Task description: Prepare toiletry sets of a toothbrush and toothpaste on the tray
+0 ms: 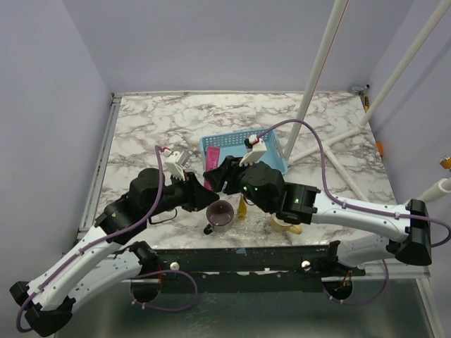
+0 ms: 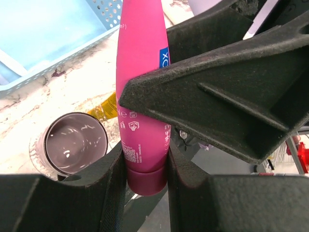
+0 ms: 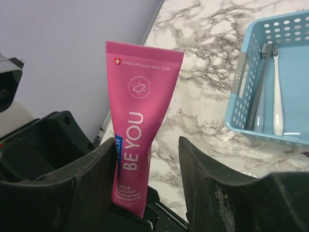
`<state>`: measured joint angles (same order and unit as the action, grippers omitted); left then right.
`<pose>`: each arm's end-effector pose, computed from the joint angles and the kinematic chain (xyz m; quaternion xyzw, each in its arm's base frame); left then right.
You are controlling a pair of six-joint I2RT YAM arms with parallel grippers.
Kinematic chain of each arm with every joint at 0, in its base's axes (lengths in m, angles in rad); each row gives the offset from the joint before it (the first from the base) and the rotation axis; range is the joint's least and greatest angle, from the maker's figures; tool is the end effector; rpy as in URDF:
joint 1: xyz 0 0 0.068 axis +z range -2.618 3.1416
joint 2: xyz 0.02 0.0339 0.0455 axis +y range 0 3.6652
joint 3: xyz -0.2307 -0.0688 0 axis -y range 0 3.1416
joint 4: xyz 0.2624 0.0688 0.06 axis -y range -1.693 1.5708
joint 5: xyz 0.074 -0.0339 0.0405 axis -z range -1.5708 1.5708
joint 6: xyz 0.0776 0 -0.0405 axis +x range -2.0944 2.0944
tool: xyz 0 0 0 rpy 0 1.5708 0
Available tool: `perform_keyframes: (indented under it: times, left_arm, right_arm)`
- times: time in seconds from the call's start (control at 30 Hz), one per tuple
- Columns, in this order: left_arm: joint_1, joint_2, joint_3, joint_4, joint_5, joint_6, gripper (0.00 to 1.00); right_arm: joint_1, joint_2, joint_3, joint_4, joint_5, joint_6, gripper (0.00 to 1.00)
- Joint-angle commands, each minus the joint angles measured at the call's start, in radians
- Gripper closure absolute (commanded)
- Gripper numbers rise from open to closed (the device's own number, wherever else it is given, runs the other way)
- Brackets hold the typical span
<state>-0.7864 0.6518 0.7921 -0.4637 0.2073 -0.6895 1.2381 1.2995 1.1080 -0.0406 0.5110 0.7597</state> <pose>0.1513 -0.1742 0.3019 0.0995 0.8035 -0.4530 0.3733 0.1551 0.3327 0.3121 -0.0274 0.7743 0.3975 0.4916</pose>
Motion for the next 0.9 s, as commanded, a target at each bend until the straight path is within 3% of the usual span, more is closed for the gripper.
perform_keyframes:
  times: [0.0, 0.23, 0.6, 0.87]
  left_arm:
    - [0.004, -0.036, -0.014, 0.052, 0.086, 0.035, 1.0]
    - [0.004, -0.08, -0.023, 0.036, 0.214, 0.062, 1.0]
    - [0.004, -0.132, -0.054, 0.006, 0.492, 0.111, 1.0]
    - [0.004, -0.164, -0.097, -0.003, 0.707, 0.142, 1.0]
  right_arm:
    - [0.007, -0.045, 0.044, -0.075, -0.032, -0.076, 0.44]
    - [0.007, -0.131, 0.07, -0.207, -0.109, -0.224, 0.41]
    - [0.007, -0.307, 0.075, -0.364, -0.487, -0.439, 0.33]
    - [0.007, -0.351, 0.139, -0.524, -0.629, -0.529, 0.32]
